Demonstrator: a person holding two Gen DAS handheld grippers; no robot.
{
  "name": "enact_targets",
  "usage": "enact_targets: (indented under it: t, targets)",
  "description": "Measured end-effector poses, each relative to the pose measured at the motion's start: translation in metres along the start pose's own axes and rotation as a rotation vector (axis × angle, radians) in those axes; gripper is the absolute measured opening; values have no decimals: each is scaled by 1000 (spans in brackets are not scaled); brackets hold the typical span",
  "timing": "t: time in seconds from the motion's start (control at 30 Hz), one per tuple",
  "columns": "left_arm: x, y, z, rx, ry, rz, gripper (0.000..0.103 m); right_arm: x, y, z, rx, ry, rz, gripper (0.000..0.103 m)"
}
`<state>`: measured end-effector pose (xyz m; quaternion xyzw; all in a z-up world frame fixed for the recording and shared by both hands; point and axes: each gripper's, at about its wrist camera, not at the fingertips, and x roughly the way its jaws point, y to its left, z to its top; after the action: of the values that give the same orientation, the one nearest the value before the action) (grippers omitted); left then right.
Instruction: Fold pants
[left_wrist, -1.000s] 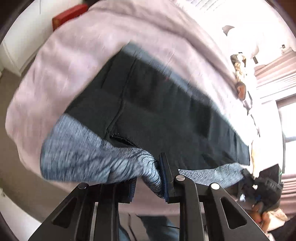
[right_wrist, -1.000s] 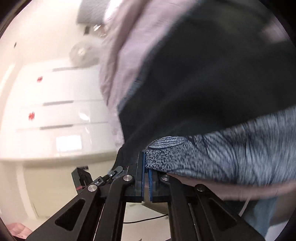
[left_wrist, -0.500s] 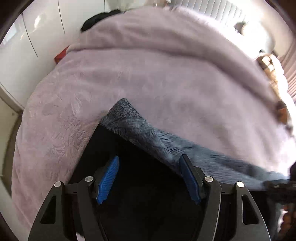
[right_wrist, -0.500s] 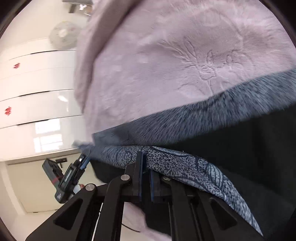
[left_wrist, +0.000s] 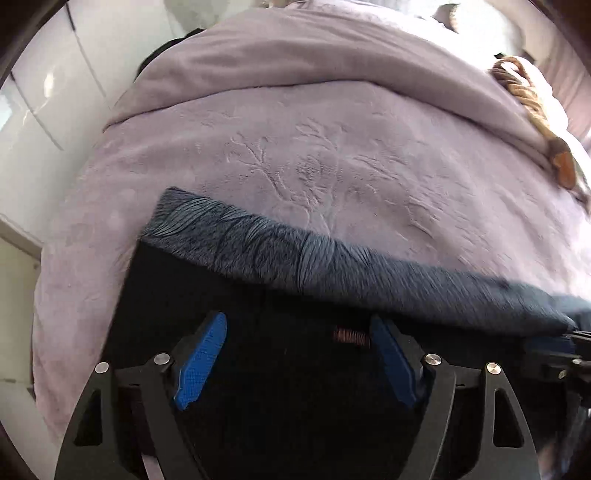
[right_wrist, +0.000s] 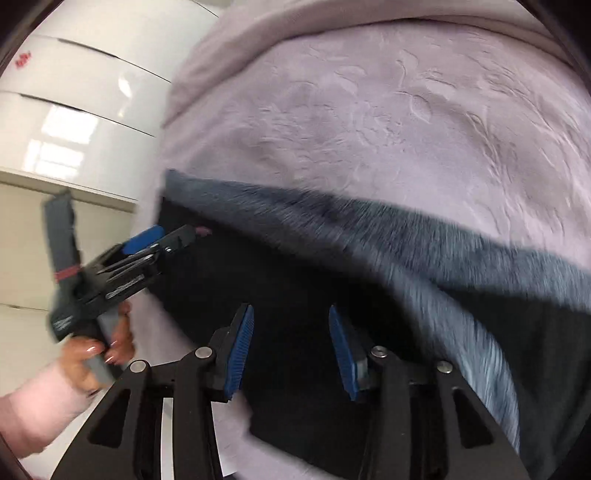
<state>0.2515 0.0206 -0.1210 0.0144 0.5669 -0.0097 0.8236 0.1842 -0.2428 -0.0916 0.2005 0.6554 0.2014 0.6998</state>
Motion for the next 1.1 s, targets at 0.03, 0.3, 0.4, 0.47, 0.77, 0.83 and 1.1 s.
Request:
enact_targets:
  t: [0.03, 0.3, 0.4, 0.47, 0.77, 0.83, 1.1]
  targets:
    - [4, -1, 4, -14, -2, 9, 81, 3, -6, 7, 8, -17, -24, 43]
    - [-50, -17, -14, 47, 15, 40, 81, -82, -46, -5, 161, -172, 133, 60]
    - [-74, -46, -36, 90, 56, 11, 81, -120, -69, -48, 196, -191, 132, 62]
    - [-89, -71, -54, 121, 85, -28, 81, -134, -87, -75, 247, -200, 132, 62]
    - [-113, -204, -108, 275, 187, -325, 81, -195, -178, -224, 483, -207, 15, 62]
    - [-108, -226, -112, 312, 198, -367, 81, -206, -195, -263, 556, -233, -14, 62]
    - [-97, -282, -130, 397, 230, -444, 81, -205, -232, -401, 895, -378, -102, 62]
